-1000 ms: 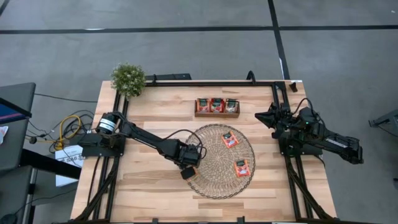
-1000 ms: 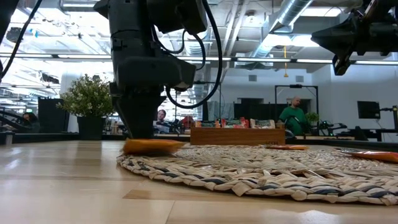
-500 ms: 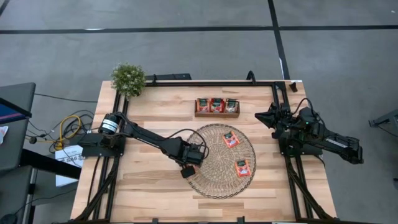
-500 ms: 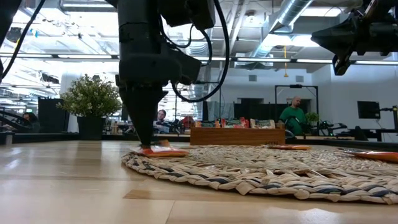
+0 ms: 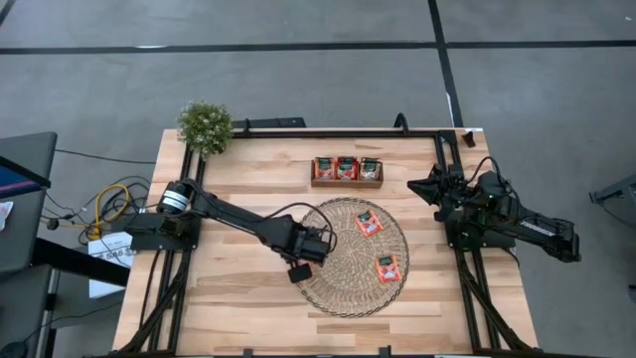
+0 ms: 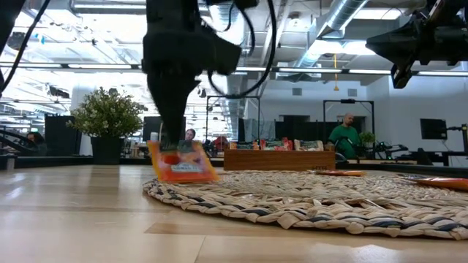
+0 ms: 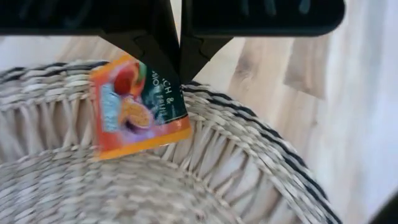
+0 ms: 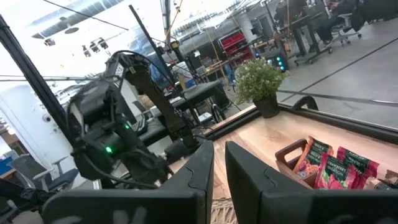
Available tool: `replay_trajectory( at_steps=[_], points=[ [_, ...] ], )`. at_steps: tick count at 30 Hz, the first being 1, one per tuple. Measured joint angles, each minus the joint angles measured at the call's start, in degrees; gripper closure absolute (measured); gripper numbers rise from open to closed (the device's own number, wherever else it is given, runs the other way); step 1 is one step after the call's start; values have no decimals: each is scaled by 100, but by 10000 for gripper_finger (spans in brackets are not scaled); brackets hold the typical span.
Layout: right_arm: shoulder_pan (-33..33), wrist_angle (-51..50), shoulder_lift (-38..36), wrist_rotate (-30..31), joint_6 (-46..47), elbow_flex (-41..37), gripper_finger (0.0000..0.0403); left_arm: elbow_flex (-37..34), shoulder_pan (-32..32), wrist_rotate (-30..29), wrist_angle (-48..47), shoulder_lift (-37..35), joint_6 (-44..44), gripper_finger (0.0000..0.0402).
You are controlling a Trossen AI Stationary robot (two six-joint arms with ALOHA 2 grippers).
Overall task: Pick & Place Tea
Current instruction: Put the bottom left orange tea bag into the left section of the wooden organizer
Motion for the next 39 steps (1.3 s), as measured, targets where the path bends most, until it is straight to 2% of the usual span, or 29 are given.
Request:
replay_trajectory(
  at_steps=[11, 19, 26, 39],
  points=[
    [0, 0, 0, 2, -2, 0, 369, 1580, 122, -586, -1211, -11, 722, 401],
    [0, 0, 0, 2, 0, 0, 369, 2524, 504, -983, -1586, -20, 1347, 401],
    [-2, 0, 0, 2, -2, 0, 369, 2512, 793, -395, -1659, -24, 1462, 401],
    [-1, 0, 0, 23, -7, 0, 369, 2483, 946, -223, -1747, -24, 1651, 401]
  ],
)
